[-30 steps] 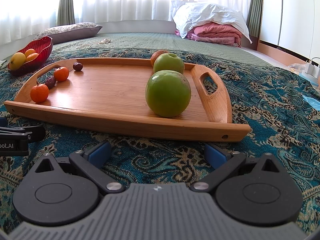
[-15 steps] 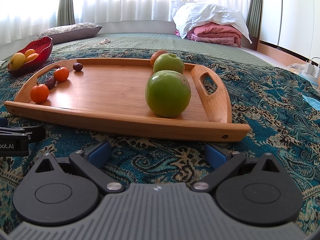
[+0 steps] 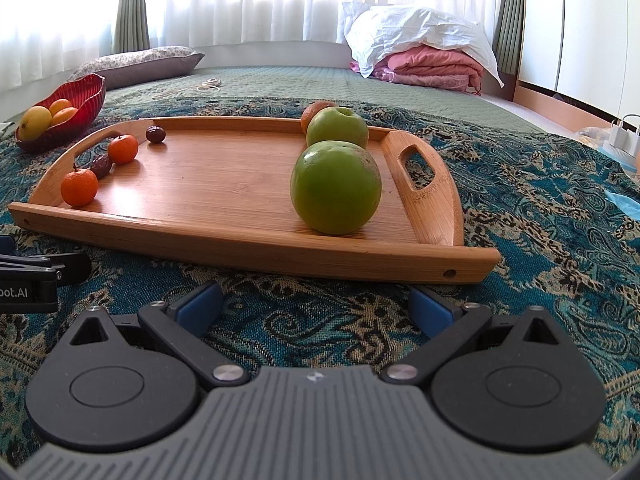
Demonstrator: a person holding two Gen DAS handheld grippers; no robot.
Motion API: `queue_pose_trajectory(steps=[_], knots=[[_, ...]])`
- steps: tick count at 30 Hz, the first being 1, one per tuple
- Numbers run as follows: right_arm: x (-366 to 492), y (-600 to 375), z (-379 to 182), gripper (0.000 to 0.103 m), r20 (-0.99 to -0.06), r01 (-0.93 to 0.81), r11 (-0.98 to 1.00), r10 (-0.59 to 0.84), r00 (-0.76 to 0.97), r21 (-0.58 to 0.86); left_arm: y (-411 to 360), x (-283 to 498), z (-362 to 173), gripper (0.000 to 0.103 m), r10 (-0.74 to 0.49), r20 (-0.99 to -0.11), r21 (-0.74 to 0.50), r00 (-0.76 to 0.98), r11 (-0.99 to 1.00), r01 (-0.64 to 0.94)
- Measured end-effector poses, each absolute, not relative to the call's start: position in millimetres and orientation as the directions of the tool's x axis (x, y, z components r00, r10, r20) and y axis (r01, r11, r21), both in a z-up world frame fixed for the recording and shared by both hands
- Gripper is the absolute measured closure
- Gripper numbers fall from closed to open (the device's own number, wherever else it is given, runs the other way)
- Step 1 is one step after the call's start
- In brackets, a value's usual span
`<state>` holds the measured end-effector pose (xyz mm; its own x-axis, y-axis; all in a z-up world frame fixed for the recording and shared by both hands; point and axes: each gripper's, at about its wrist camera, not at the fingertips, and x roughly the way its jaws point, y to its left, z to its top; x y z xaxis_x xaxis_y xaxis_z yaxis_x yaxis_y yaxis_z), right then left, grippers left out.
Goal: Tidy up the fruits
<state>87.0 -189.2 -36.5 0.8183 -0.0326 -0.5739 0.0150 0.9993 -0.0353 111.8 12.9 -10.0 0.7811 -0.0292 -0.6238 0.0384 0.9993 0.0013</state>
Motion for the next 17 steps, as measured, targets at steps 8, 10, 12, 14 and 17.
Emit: queue_pose_trajectory(steps=[8, 10, 12, 14, 17], knots=[[87.1, -189.5, -36.7, 0.0, -0.574, 0.015, 0.999, -0.033, 0.818, -0.035, 12.9, 111.6, -10.2, 0.0, -0.029, -0.623, 0.001, 0.781, 0.999, 0.038], [87.0, -189.5, -36.7, 0.0, -0.574, 0.015, 0.999, -0.033, 0.819, -0.035, 12.8, 111.7, -10.1, 0.0, -0.029, -0.623, 0.001, 0.782, 0.999, 0.038], [86.8, -189.3, -36.7, 0.0, -0.573, 0.015, 0.999, -0.033, 0.819, -0.035, 12.8, 111.5, -10.2, 0.0, -0.029, -0.623, 0.001, 0.782, 0.999, 0.039], [86.9, -189.5, -36.8, 0.0, -0.573, 0.015, 0.999, -0.033, 0.819, -0.036, 12.8, 111.5, -10.2, 0.0, -0.029, -0.622, 0.002, 0.782, 0.999, 0.039], [86.5, -190.4, -36.9, 0.0, -0.568, 0.015, 0.999, -0.03, 0.822, -0.032, 13.7, 111.4, -9.6, 0.0, -0.03, -0.62, 0.0, 0.784, 0.999, 0.038]])
